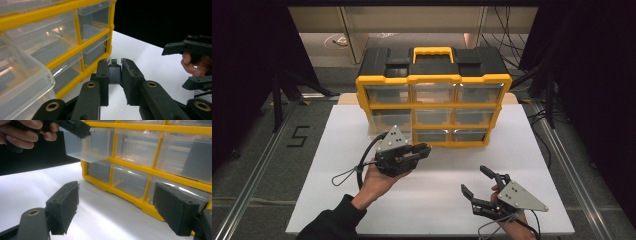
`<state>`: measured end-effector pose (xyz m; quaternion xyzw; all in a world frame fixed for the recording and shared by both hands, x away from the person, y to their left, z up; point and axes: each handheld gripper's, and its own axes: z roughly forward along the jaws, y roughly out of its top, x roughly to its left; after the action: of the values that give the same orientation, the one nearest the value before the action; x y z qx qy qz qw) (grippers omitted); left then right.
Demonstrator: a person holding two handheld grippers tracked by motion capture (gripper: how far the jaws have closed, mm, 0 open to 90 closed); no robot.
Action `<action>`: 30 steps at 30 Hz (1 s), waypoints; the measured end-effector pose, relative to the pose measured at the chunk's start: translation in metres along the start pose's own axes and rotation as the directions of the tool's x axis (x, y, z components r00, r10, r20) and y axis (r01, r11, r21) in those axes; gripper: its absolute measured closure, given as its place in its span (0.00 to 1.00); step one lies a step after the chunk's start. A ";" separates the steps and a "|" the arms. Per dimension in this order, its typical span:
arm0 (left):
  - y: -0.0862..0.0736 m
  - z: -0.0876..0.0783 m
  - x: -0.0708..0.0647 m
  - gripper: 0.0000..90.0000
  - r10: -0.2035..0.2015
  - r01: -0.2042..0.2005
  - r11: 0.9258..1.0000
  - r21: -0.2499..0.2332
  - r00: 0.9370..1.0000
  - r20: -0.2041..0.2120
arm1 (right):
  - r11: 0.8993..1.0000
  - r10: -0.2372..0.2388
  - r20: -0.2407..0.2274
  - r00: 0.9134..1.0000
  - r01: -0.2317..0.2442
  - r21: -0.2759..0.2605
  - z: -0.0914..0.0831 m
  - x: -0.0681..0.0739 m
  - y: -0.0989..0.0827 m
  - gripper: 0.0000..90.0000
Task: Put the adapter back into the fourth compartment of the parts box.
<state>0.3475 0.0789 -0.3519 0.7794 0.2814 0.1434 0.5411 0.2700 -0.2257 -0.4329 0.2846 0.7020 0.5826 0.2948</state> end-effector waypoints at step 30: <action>0.017 -0.026 0.024 0.84 -0.036 0.030 0.997 -0.078 0.995 -0.089 | 1.000 0.001 0.001 1.000 -0.001 -0.001 0.000 0.000 0.000 0.24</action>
<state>0.3578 0.1093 -0.3286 0.7461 0.3127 0.1800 0.5596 0.2702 -0.2260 -0.4328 0.2851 0.7013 0.5831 0.2947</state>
